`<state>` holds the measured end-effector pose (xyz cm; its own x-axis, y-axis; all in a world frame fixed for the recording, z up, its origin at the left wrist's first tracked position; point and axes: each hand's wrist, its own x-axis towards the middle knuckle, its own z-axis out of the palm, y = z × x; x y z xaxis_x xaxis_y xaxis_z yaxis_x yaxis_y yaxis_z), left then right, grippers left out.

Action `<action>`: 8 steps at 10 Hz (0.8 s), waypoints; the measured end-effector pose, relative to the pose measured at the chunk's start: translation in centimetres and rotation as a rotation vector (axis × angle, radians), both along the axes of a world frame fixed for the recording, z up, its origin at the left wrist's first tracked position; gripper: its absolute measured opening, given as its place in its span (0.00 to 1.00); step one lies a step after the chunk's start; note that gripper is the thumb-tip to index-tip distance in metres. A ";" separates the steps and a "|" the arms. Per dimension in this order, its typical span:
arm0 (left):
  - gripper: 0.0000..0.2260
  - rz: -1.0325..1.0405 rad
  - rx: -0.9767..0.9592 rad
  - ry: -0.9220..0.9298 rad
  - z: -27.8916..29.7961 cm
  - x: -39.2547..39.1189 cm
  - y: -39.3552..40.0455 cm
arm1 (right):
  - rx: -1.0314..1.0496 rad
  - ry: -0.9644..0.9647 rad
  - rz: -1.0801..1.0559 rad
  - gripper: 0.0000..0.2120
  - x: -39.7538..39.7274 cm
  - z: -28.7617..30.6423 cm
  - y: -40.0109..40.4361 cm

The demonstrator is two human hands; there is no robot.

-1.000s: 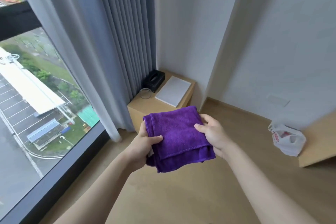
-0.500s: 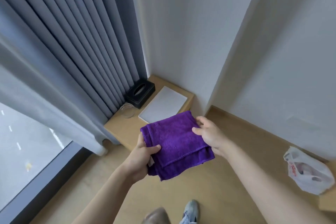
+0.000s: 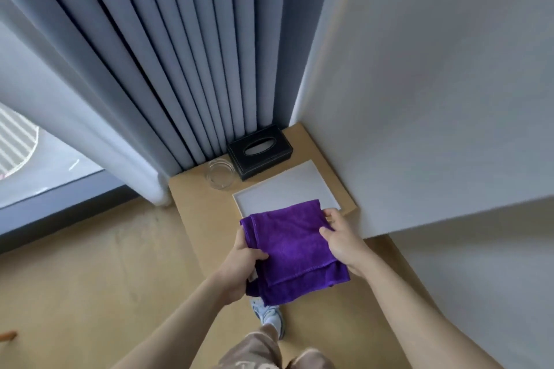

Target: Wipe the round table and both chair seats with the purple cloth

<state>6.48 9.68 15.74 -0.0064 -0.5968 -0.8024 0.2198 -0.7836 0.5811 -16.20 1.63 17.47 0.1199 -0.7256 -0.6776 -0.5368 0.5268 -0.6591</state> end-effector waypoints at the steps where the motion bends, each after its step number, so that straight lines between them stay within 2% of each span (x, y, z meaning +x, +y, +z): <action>1: 0.30 0.028 0.015 -0.032 -2.8 -0.9 -2.8 | 0.042 0.048 0.066 0.11 -0.3 -3.1 -4.4; 3: 0.29 0.052 0.021 -0.072 -8.3 -1.4 -7.9 | 0.068 0.131 0.202 0.10 0.4 -10.0 -11.7; 5: 0.32 0.191 0.061 -0.095 -15.4 -0.6 -11.8 | 0.079 0.188 0.319 0.10 2.8 -19.1 -17.4; 6: 0.38 0.259 0.161 -0.134 -17.8 0.3 -11.5 | 0.169 0.223 0.379 0.18 2.7 -22.0 -18.6; 7: 0.36 0.284 0.203 -0.145 -18.4 0.9 -10.7 | 0.219 0.280 0.434 0.27 1.9 -22.3 -18.8; 8: 0.28 0.309 0.237 -0.214 -16.0 0.9 -9.7 | 0.154 0.289 0.447 0.27 1.2 -20.2 -18.4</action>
